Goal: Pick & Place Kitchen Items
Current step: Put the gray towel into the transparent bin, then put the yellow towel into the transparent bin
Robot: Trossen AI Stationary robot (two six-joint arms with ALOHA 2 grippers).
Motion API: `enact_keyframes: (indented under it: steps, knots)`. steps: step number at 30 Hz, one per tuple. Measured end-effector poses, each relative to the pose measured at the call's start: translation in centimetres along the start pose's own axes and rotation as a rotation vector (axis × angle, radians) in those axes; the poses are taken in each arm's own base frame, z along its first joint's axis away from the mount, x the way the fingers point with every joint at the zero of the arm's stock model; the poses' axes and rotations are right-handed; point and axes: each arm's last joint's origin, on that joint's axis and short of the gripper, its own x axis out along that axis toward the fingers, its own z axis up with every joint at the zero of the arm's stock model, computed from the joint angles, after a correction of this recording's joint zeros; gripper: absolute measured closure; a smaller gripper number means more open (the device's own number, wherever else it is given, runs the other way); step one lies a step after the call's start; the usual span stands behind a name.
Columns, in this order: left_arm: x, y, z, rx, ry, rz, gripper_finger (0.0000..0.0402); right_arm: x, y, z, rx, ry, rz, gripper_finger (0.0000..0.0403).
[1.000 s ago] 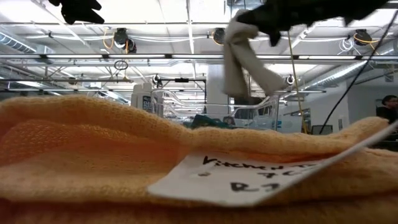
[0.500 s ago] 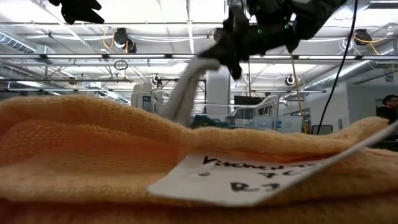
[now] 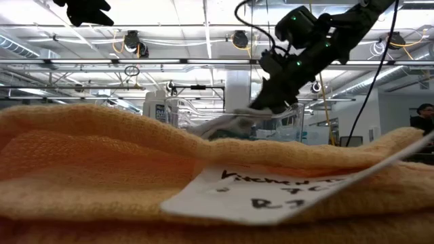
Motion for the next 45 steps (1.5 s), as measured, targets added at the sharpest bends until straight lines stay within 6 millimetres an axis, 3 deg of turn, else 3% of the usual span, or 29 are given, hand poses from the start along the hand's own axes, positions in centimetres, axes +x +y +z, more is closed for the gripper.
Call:
enact_keyframes:
  steps: [8,15,21,26,31,38,42,45]
  knots:
    - [0.0,0.0,0.0,0.000,0.000,0.000,0.0146,-0.3,-0.4,-0.9,0.014,0.085,-0.052,0.0370]
    - [0.0,0.0,0.0,0.000,0.000,0.000,0.0146,-1.0,0.3,-0.3,-0.090,0.036,-0.014,0.0271]
    - [0.0,0.0,0.0,0.000,0.000,-0.001,0.0146,-3.9,0.9,1.7,-0.150,-0.094,0.024,0.0175]
    - [0.0,0.0,0.0,0.000,0.000,-0.001,0.0146,-6.2,2.0,2.5,-0.157,-0.158,0.144,0.0130]
    - [0.0,0.0,0.0,0.000,0.000,0.000,0.0146,-7.0,5.4,1.3,-0.220,-0.129,0.348,0.0120]
    - [0.0,0.0,0.0,0.000,0.000,0.000,0.0146,-7.4,13.8,-0.3,-0.345,-0.073,0.567,0.0124]
    - [0.0,0.0,0.0,0.000,0.000,0.000,0.0146,-5.9,18.0,-2.0,-0.456,0.027,0.574,0.0124]
    - [0.0,0.0,0.0,0.000,0.000,0.000,0.0146,-3.8,19.9,-3.3,-0.518,0.123,0.557,0.0124]
